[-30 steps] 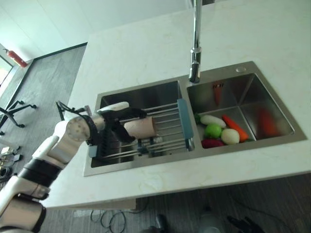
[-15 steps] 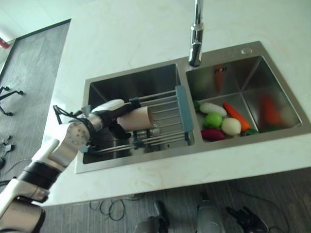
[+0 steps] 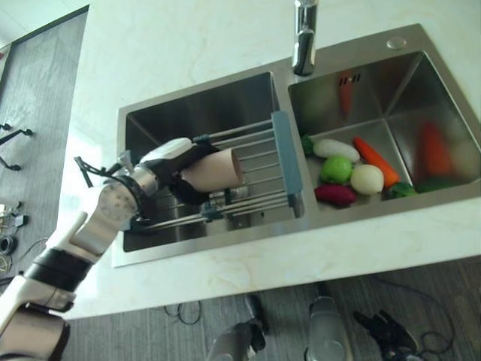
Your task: Place the dishes in the dishwasher.
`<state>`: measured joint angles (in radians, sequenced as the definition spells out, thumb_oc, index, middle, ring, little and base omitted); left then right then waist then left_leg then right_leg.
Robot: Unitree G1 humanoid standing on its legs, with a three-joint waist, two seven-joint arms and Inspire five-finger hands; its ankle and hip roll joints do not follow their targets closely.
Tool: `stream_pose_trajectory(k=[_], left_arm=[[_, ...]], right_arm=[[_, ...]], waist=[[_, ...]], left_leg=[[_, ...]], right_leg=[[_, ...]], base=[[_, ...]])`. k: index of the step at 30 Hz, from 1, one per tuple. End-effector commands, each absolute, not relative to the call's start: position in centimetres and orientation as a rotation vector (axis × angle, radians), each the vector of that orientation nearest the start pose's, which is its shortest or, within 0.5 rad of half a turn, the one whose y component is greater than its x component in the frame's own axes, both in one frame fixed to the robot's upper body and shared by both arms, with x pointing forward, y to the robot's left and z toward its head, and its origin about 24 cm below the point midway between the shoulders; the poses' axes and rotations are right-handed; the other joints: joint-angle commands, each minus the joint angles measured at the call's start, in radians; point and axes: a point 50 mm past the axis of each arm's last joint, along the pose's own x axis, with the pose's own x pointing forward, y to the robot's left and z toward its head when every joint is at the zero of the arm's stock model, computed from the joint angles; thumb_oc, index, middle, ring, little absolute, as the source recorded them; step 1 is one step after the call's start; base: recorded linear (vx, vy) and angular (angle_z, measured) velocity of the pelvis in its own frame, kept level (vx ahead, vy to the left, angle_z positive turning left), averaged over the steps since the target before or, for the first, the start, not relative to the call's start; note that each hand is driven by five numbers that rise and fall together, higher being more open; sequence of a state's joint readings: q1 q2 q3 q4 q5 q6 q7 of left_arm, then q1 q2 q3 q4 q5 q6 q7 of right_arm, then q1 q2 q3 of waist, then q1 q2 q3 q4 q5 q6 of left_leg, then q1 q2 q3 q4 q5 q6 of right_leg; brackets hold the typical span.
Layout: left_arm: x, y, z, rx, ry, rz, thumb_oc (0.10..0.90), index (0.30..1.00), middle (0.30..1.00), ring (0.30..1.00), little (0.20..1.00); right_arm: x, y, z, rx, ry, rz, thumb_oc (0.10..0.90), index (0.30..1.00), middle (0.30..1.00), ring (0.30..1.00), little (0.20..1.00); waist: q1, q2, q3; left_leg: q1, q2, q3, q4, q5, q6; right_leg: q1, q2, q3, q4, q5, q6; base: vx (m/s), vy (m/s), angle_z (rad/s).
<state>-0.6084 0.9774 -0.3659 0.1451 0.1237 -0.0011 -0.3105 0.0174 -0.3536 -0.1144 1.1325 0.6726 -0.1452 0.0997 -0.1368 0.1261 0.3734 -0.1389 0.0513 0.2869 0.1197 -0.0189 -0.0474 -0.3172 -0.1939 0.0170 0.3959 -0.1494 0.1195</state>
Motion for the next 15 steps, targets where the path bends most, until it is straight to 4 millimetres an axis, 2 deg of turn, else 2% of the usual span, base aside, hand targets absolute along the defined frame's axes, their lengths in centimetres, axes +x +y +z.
stream_pose_trajectory(k=[1, 7, 8, 11, 15], left_arm=[[32.7, 23.4, 22.3, 1.219, -0.233, -0.324, 0.4, 0.3, 0.3, 0.3, 0.3], [32.3, 22.4, 23.9, 1.189, -0.437, -0.242, 0.4, 0.3, 0.3, 0.3, 0.3], [32.1, 22.4, 24.6, 1.155, -0.506, -0.18, 0.4, 0.3, 0.3, 0.3, 0.3], [31.5, 22.8, 25.6, 1.086, -0.634, -0.054, 0.4, 0.3, 0.3, 0.3, 0.3], [30.3, 23.8, 25.8, 1.021, -0.739, 0.062, 0.4, 0.3, 0.3, 0.3, 0.3]], right_arm=[[10.8, -31.2, -12.0, 0.338, 0.741, -0.614, 0.8, 0.9, 0.9, 0.9, 0.9], [10.9, -30.7, -12.2, 0.346, 0.74, -0.612, 0.8, 0.9, 0.9, 0.9, 0.9], [11.0, -30.7, -12.2, 0.357, 0.727, -0.625, 0.8, 0.9, 0.9, 0.9, 0.9], [11.0, -30.6, -12.2, 0.37, 0.712, -0.64, 0.8, 0.9, 0.9, 0.9, 0.9], [10.8, -29.8, -12.6, 0.391, 0.721, -0.659, 0.8, 0.9, 0.9, 0.9, 0.9]], waist=[[-0.022, -0.024, -0.04], [-0.024, -0.036, -0.049], [-0.021, -0.038, -0.049], [-0.014, -0.044, -0.054], [0.002, -0.063, -0.074]], left_leg=[[-0.061, 0.004, -0.096, 0.18, -0.214, 0.021], [-0.051, 0.01, -0.089, 0.18, -0.218, 0.021], [-0.051, 0.012, -0.089, 0.18, -0.217, 0.02], [-0.047, 0.015, -0.092, 0.18, -0.22, 0.018], [-0.036, 0.022, -0.091, 0.18, -0.221, 0.016]], right_leg=[[0.031, -0.07, -0.058, -0.096, 0.045, 0.086], [0.037, -0.068, -0.057, -0.096, 0.045, 0.085], [0.038, -0.069, -0.059, -0.096, 0.045, 0.084], [0.045, -0.073, -0.07, -0.096, 0.041, 0.083], [0.062, -0.079, -0.091, -0.096, 0.037, 0.082]], base=[[0.0, 0.0, 0.0], [0.0, 0.0, 0.0], [0.0, 0.0, 0.0], [-0.01, 0.001, 0.0], [-0.01, -0.023, 0.03]])
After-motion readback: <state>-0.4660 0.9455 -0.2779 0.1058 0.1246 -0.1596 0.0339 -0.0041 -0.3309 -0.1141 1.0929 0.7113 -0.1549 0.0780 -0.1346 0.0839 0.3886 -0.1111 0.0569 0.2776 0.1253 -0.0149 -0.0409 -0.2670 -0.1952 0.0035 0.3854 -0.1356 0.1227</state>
